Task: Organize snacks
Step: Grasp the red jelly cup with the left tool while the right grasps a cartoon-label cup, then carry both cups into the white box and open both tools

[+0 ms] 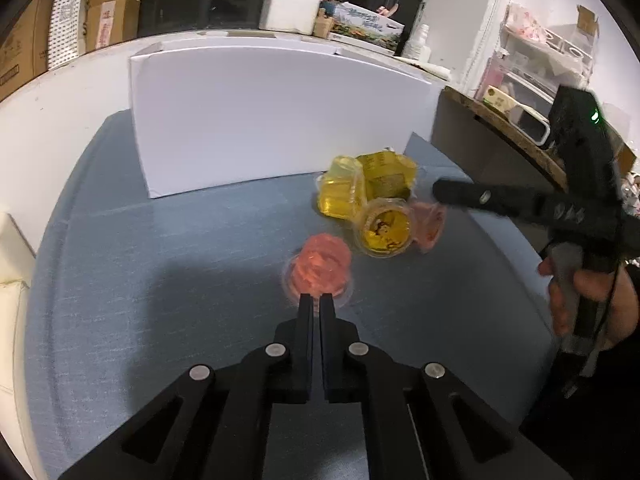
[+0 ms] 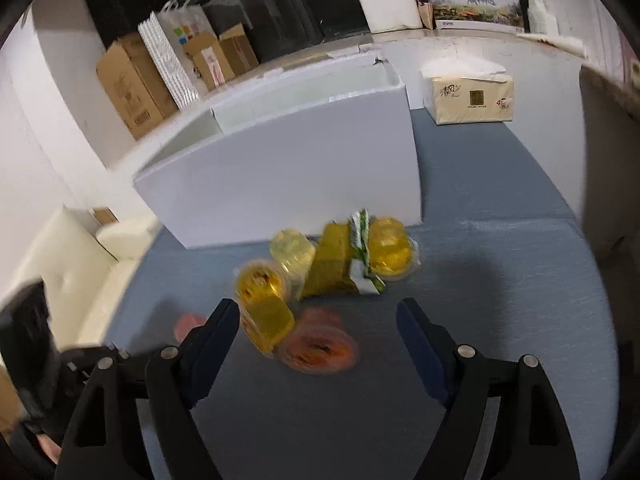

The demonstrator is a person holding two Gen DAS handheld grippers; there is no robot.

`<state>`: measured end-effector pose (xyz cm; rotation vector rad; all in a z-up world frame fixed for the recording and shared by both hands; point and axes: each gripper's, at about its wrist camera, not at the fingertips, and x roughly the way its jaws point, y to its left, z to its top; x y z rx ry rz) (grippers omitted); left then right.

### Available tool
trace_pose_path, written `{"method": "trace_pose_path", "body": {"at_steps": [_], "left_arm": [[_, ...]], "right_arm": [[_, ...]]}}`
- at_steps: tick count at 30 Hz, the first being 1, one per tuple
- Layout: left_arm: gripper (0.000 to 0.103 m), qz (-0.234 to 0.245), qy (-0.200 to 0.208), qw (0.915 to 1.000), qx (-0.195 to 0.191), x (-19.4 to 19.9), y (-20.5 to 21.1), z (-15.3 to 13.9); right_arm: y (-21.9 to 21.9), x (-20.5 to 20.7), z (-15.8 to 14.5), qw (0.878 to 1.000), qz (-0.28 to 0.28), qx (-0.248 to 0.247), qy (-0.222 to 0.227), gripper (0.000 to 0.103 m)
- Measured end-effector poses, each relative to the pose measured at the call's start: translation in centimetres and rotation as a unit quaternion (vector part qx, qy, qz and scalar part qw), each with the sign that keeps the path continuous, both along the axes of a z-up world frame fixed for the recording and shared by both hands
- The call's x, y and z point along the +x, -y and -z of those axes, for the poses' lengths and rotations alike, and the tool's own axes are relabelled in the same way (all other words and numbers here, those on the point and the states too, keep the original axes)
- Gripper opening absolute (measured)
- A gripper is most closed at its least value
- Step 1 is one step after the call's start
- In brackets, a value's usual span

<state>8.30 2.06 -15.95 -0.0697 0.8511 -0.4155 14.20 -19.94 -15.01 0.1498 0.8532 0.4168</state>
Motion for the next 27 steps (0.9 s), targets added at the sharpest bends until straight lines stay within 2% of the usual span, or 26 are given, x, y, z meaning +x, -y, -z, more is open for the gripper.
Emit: {"method": "trace_pose_path", "body": {"at_steps": [2, 3, 4, 5, 6, 7, 13, 20, 21, 22, 23, 24, 25, 27], "left_arm": [[0.01, -0.004, 0.002, 0.9999, 0.009, 0.3, 0.3, -0.1], [0.029, -0.001, -0.001, 0.9999, 0.01, 0.6, 0.5, -0.1], [0.057, -0.002, -0.002, 0.9999, 0.014, 1.0, 0.7, -0.1], [0.073, -0.004, 0.0, 0.9998, 0.02, 1.3, 0.9, 0.0], [0.093, -0.004, 0.004, 0.9997, 0.024, 1.5, 1.2, 0.0], [0.095, -0.003, 0.009, 0.9997, 0.023, 1.6, 1.3, 0.0], [0.096, -0.004, -0.012, 0.9994, 0.031, 2.8, 1.9, 1.0], [0.096, -0.001, -0.006, 0.9992, 0.04, 3.5, 2.5, 1.0], [0.083, 0.002, -0.003, 0.9994, 0.033, 3.6, 2.5, 0.9], [0.045, 0.001, 0.0, 0.9995, 0.03, 3.6, 2.4, 0.7], [0.044, -0.005, -0.001, 0.9994, 0.033, 3.6, 2.4, 0.7], [0.044, -0.006, -0.002, 0.9995, 0.03, 3.7, 2.3, 0.7], [0.04, -0.005, -0.001, 0.9996, 0.029, 3.6, 2.3, 0.6], [0.04, 0.0, 0.002, 0.9995, 0.032, 3.3, 2.5, 0.5]], "right_arm": [[0.0, 0.2, 0.8, 1.0, 0.001, 0.002, -0.017, 0.085], [0.0, 0.3, 1.2, 1.0, 0.001, 0.003, -0.025, 0.085], [-0.2, 0.4, 1.5, 1.0, -0.002, 0.0, -0.031, 0.085], [-0.4, 0.4, 1.7, 0.999, -0.004, -0.005, -0.031, 0.085], [-0.6, 0.3, 1.8, 0.999, -0.004, -0.01, -0.032, 0.085], [-0.8, 0.4, 1.8, 0.999, -0.007, -0.014, -0.031, 0.085], [-1.0, 0.3, 1.9, 0.999, -0.005, -0.025, -0.029, 0.085], [-1.0, 0.5, 2.4, 0.999, -0.003, -0.036, -0.036, 0.085], [-1.1, 0.5, 2.5, 0.999, -0.005, -0.038, -0.036, 0.085], [-1.1, 0.5, 2.6, 0.999, -0.009, -0.041, -0.035, 0.081], [-1.2, 0.4, 2.6, 0.999, -0.013, -0.04, -0.033, 0.063], [-1.2, 0.3, 2.7, 0.999, -0.019, -0.04, -0.032, 0.053], [-1.2, 0.2, 2.7, 0.998, -0.021, -0.045, -0.029, 0.051], [-1.1, 0.3, 2.6, 0.998, -0.019, -0.044, -0.031, 0.051]]}}
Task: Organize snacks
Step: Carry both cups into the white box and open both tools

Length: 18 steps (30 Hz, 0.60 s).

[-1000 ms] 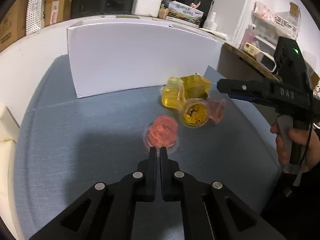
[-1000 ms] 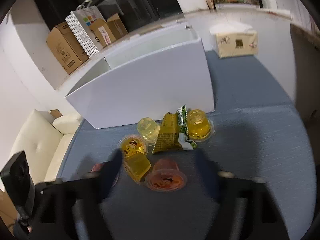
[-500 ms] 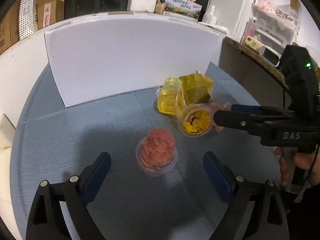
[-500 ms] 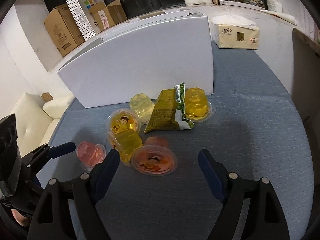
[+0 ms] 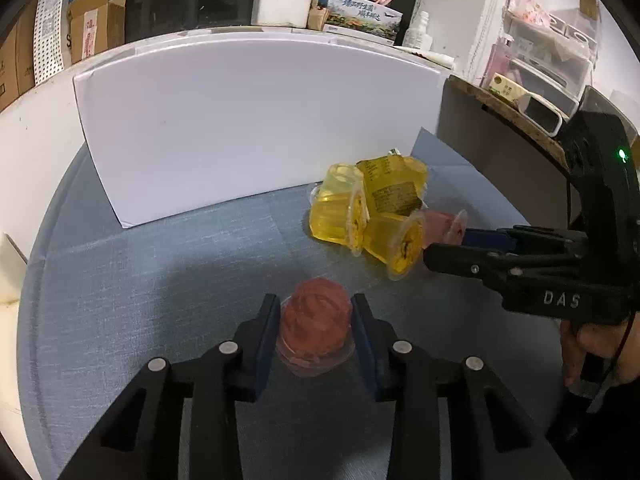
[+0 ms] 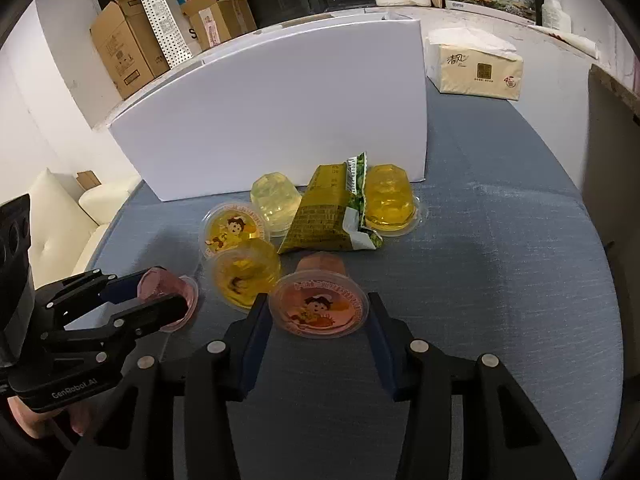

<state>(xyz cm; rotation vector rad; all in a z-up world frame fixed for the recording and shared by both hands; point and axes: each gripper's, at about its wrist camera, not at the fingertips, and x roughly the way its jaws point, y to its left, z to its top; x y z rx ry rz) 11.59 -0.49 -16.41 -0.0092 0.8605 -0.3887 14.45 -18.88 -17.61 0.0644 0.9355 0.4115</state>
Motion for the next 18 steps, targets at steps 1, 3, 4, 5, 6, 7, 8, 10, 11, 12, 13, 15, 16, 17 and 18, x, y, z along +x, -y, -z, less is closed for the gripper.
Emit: {"method": "trace_pose_path", "body": {"at_steps": [1, 3, 4, 5, 6, 7, 8, 10, 11, 12, 13, 15, 16, 17, 18], "left_arm": [[0.04, 0.002, 0.001, 1.0, -0.002, -0.1, 0.1, 0.0], [0.04, 0.004, 0.001, 1.0, -0.005, -0.2, 0.1, 0.0], [0.04, 0.004, 0.003, 1.0, -0.007, -0.3, 0.0, -0.1], [0.04, 0.005, 0.006, 0.9999, -0.008, -0.4, 0.0, -0.3], [0.04, 0.006, 0.01, 0.9999, -0.008, -0.5, 0.0, -0.6], [0.04, 0.006, 0.014, 0.9998, -0.009, -0.7, -0.1, -0.9], [0.04, 0.005, 0.018, 0.9997, -0.013, -0.8, -0.1, -1.3], [0.04, 0.007, 0.033, 0.9993, -0.017, -1.2, -0.1, -2.7], [0.04, 0.008, 0.04, 0.999, -0.019, -1.3, -0.1, -3.4], [0.04, 0.008, 0.049, 0.9985, -0.023, -1.3, -0.2, -4.3], [0.04, 0.007, 0.058, 0.9979, -0.028, -1.2, -0.4, -5.3], [0.04, 0.003, 0.079, 0.9964, -0.031, -0.6, -0.8, -7.2], [0.04, 0.001, 0.087, 0.9957, -0.032, -0.1, -1.0, -8.0], [0.04, -0.002, 0.094, 0.995, -0.033, 0.5, -1.3, -8.8], [0.04, -0.01, 0.104, 0.9939, -0.036, 1.5, -1.8, -10.0]], "right_arm": [[0.2, 0.0, 0.0, 1.0, -0.001, 0.005, -0.001, 0.051], [0.4, -0.1, -0.3, 1.0, 0.0, 0.009, 0.004, 0.051], [0.4, -0.2, -0.4, 1.0, 0.0, 0.009, 0.007, 0.051], [0.5, -0.3, -0.6, 1.0, 0.0, 0.012, 0.011, 0.051], [0.6, -0.4, -0.9, 1.0, -0.001, 0.012, 0.014, 0.051], [0.7, -0.5, -1.2, 1.0, -0.001, 0.013, 0.018, 0.051], [0.8, -0.5, -1.4, 1.0, 0.0, 0.015, 0.021, 0.051], [1.1, -0.8, -2.1, 0.999, 0.001, 0.019, 0.028, 0.051], [1.2, -0.9, -2.5, 0.999, 0.001, 0.022, 0.031, 0.051], [1.3, -1.0, -3.1, 0.999, 0.001, 0.026, 0.038, 0.051], [1.3, -1.0, -3.6, 0.999, 0.001, 0.027, 0.045, 0.051], [1.5, -0.7, -5.2, 0.998, 0.001, 0.032, 0.063, 0.051], [1.6, -0.4, -6.3, 0.997, 0.0, 0.035, 0.075, 0.051], [1.5, 0.1, -7.4, 0.996, -0.001, 0.034, 0.086, 0.051], [1.5, 0.6, -8.4, 0.995, -0.002, 0.034, 0.098, 0.051]]}}
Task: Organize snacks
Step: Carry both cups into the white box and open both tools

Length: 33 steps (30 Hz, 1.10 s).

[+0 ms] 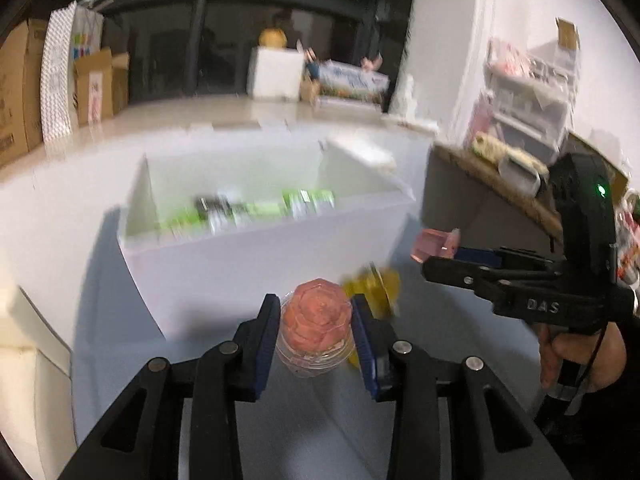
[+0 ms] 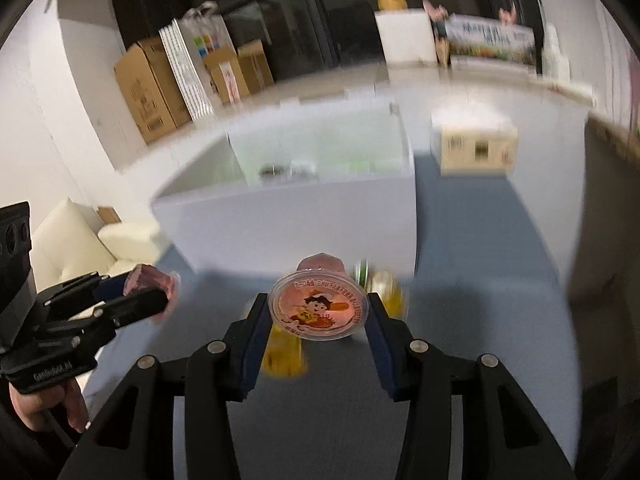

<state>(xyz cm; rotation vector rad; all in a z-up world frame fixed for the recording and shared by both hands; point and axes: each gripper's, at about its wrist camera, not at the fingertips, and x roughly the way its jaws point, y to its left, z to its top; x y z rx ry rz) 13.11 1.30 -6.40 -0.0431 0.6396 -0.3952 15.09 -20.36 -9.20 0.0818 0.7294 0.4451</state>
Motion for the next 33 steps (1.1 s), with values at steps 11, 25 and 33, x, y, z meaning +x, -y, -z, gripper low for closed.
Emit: {"method": "trace_pose_path", "body": {"at_steps": [11, 25, 33], "left_arm": [[0.04, -0.064, 0.003, 0.998, -0.004, 11.6, -2.5, -3.6], [0.103, -0.095, -0.043, 0.9944, 0.02, 13.9, -2.7, -0.2], [0.103, -0.055, -0.015, 0.9981, 0.025, 7.9, -0.8, -1.3]], "right_arm": [[-2.4, 9.3, -6.4, 0.999, -0.023, -0.019, 0.042, 0.051], [-2.5, 14.1, -2.4, 0.999, -0.033, -0.003, -0.028, 0.103], [0.4, 8.9, -5.0, 0.999, -0.027, 0.017, 0.007, 0.103]]}}
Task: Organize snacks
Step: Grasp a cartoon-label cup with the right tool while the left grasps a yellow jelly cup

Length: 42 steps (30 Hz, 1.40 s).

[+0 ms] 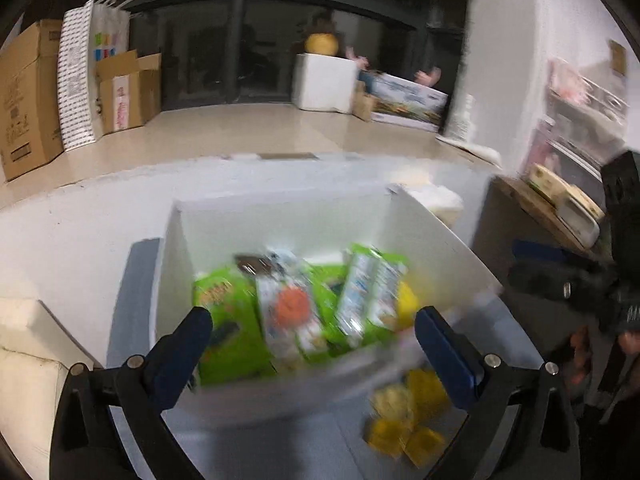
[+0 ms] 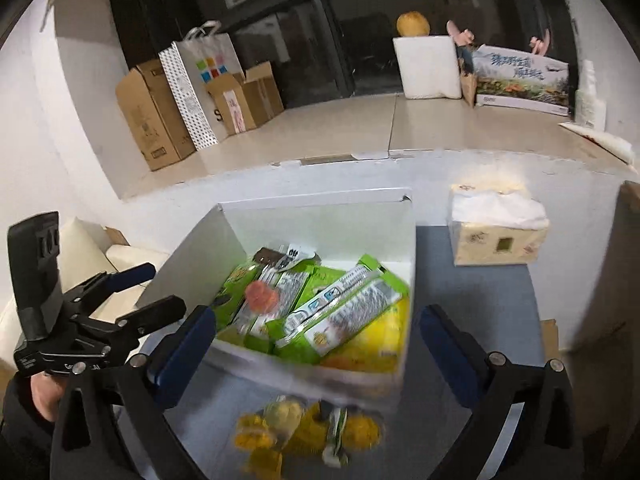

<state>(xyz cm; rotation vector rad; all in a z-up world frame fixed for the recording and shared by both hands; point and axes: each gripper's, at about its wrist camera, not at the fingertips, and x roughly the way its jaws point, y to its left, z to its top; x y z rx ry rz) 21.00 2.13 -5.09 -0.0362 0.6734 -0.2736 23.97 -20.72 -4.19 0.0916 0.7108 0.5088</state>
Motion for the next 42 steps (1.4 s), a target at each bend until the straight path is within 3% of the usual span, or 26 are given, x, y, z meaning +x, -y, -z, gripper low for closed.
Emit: {"method": "trace_pose_path", "body": {"at_steps": [6, 11, 16, 21, 22, 24, 25, 26, 32, 42], "left_arm": [[0.103, 0.035, -0.022, 0.9986, 0.032, -5.7, 3.2, 4.5], [0.103, 0.019, -0.069, 0.9974, 0.006, -7.2, 2.3, 8.0], [0.103, -0.01, -0.07, 0.9975, 0.002, -9.1, 0.0, 8.2], [0.103, -0.037, -0.082, 0.9959, -0.009, -10.0, -2.3, 9.0], [0.103, -0.04, -0.083, 0.9956, -0.015, -10.1, -2.7, 9.2], [0.103, -0.045, -0.084, 0.9953, -0.016, -10.4, -3.0, 9.4], [0.103, -0.045, -0.084, 0.9953, -0.016, -10.4, -3.1, 9.5], [0.103, -0.046, -0.084, 0.9953, -0.016, -10.5, -3.0, 9.6], [0.103, -0.026, -0.087, 0.9958, -0.014, -9.5, -1.9, 9.5], [0.103, 0.046, -0.102, 0.9937, -0.001, -4.5, 5.1, 10.4]], "right_arm": [[2.1, -5.9, 1.8, 1.0, 0.019, 0.005, 0.0, 0.103], [1.1, -9.6, 6.8, 0.999, 0.007, -0.006, -0.045, 0.103], [-2.7, -10.1, 10.4, 0.997, -0.023, -0.04, -0.068, 0.103], [-5.7, -9.0, 11.7, 0.994, -0.054, -0.06, -0.067, 0.103], [-6.1, -8.6, 12.0, 0.994, -0.057, -0.066, -0.071, 0.099], [-6.3, -7.9, 12.6, 0.993, -0.061, -0.062, -0.086, 0.077], [-6.3, -7.6, 13.0, 0.992, -0.061, -0.062, -0.091, 0.051], [-6.4, -7.3, 13.3, 0.991, -0.059, -0.07, -0.097, 0.051], [-3.2, -8.2, 11.9, 0.995, -0.052, -0.032, -0.081, 0.05], [4.8, -10.2, 6.5, 0.999, -0.014, 0.021, -0.04, 0.05]]}}
